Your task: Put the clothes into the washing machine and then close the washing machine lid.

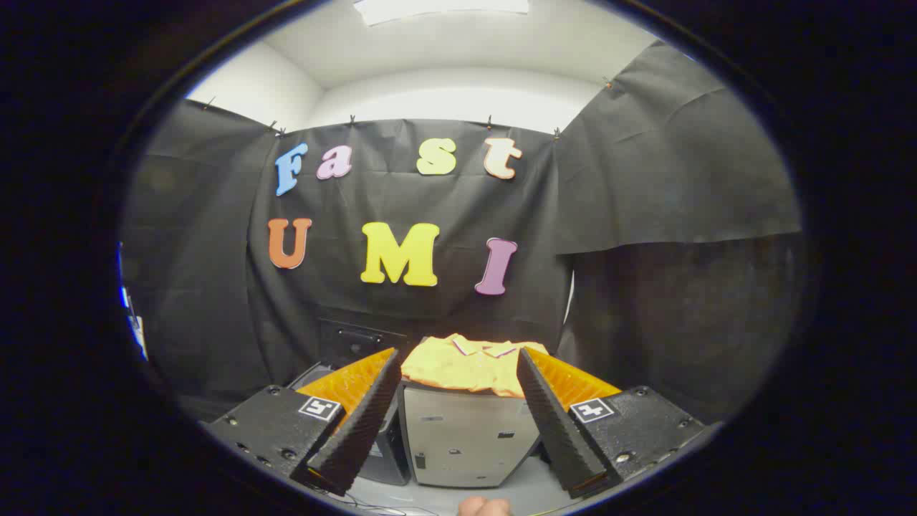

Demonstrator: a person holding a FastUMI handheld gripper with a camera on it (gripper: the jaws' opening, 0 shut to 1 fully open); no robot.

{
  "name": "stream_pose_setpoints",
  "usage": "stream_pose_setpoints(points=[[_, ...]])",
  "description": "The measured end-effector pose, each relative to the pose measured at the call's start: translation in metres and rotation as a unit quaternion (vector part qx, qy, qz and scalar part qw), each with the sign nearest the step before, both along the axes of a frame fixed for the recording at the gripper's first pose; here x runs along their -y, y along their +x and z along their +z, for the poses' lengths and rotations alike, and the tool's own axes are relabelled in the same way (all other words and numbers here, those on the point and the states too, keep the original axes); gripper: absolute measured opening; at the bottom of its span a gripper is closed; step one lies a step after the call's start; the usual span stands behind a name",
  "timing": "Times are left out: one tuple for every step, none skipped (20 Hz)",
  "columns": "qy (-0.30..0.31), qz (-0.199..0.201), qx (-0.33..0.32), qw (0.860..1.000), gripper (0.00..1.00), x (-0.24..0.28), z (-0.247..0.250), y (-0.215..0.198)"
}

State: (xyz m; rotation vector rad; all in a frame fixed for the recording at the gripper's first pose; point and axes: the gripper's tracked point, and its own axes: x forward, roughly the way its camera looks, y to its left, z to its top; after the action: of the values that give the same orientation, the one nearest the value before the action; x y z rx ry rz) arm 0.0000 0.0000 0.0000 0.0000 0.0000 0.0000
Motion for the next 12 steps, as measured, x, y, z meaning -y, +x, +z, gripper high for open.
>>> stream_pose_setpoints(points=[[-0.003,0.000,-0.001,1.000,1.00,0.0002,0.0005,-0.0012],[-0.001,0.002,-0.003,1.000,1.00,-0.0010,0.0009,-0.0024],[0.002,0.005,-0.005,1.000,1.00,-0.0027,-0.0011,-0.0032],[0.006,0.006,-0.005,1.000,1.00,-0.0032,-0.0008,-0.0036],[0.006,0.007,-0.006,1.000,1.00,-0.0024,-0.0013,-0.0031],[0.004,0.006,-0.007,1.000,1.00,-0.0016,-0.0021,-0.0038],[0.002,0.004,-0.009,1.000,1.00,0.0000,-0.0047,-0.0040],[0.000,0.003,-0.010,1.000,1.00,0.0010,-0.0041,-0.0044],[-0.001,0.002,-0.009,1.000,1.00,0.0015,-0.0041,-0.0048],[0.001,0.001,-0.011,1.000,1.00,0.0028,-0.0049,-0.0045],[0.004,0.002,-0.012,1.000,1.00,0.0020,-0.0057,-0.0049],[0.005,0.001,-0.015,1.000,1.00,0.0019,-0.0071,-0.0048]])
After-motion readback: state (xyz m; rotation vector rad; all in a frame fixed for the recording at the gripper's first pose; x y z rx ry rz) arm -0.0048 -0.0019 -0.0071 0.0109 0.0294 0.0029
